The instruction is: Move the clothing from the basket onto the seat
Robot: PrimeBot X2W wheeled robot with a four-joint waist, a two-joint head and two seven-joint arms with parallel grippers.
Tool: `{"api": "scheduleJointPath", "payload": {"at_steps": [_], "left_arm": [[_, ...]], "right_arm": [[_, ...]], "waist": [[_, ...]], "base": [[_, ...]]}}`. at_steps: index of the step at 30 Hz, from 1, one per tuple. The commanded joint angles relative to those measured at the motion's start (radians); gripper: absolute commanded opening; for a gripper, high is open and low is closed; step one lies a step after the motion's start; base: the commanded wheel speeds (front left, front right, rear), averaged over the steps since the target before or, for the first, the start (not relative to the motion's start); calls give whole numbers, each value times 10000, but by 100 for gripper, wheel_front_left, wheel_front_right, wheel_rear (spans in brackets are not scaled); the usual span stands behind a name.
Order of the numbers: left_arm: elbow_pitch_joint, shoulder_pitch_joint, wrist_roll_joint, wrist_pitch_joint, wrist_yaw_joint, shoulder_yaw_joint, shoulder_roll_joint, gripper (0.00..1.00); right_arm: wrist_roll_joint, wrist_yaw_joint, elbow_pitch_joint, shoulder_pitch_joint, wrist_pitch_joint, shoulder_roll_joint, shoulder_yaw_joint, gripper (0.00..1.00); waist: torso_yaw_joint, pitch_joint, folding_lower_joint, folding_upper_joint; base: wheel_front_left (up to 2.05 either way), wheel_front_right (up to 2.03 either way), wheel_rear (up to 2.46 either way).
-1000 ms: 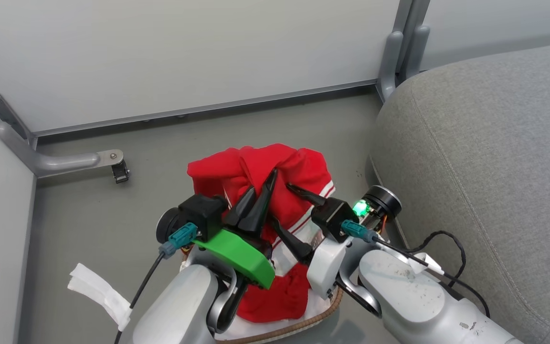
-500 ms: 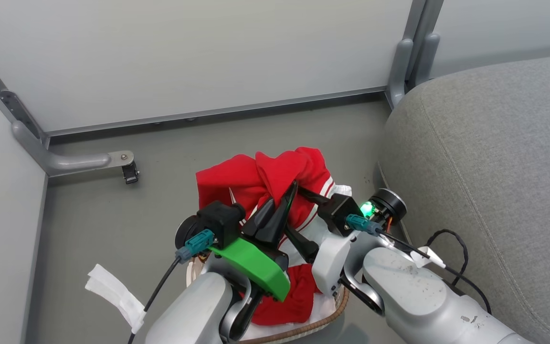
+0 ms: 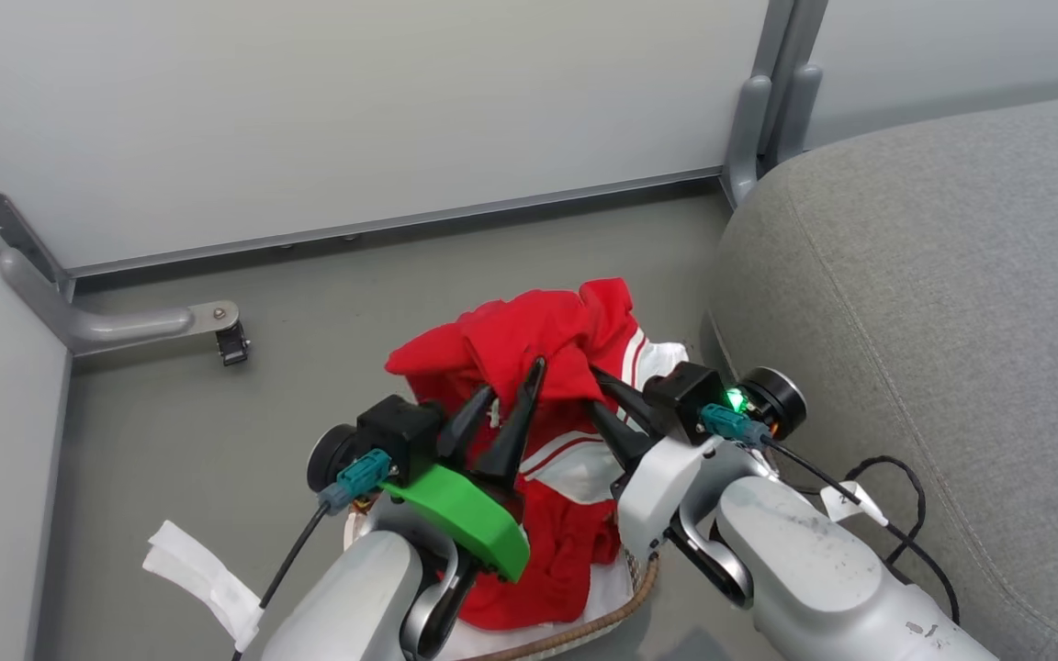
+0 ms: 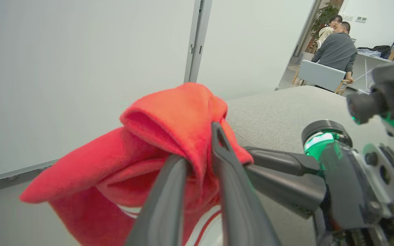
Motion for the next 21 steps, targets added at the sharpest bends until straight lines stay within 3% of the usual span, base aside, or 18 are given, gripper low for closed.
{"api": "scheduleJointPath", "payload": {"at_steps": [1,9,21], "left_arm": [[36,166,217,-2,-26,121,87,100],[-197,426,835,1,-27,554,238,100],[-472,725,1178,1,-28,833,306,100]], "right_arm": [[-133,-14,-116,212,-23,-74,-221,0],[-486,-14,-849,842,-25,-62,-1190,0],[-953,-14,-1708,1514,-23,-56,-2176,0]], "waist": [[-249,80,0,0],[-1528,354,0,0],[-4080,798,0,0]], "base": [[0,0,0],[0,0,0],[0,0,0]]}}
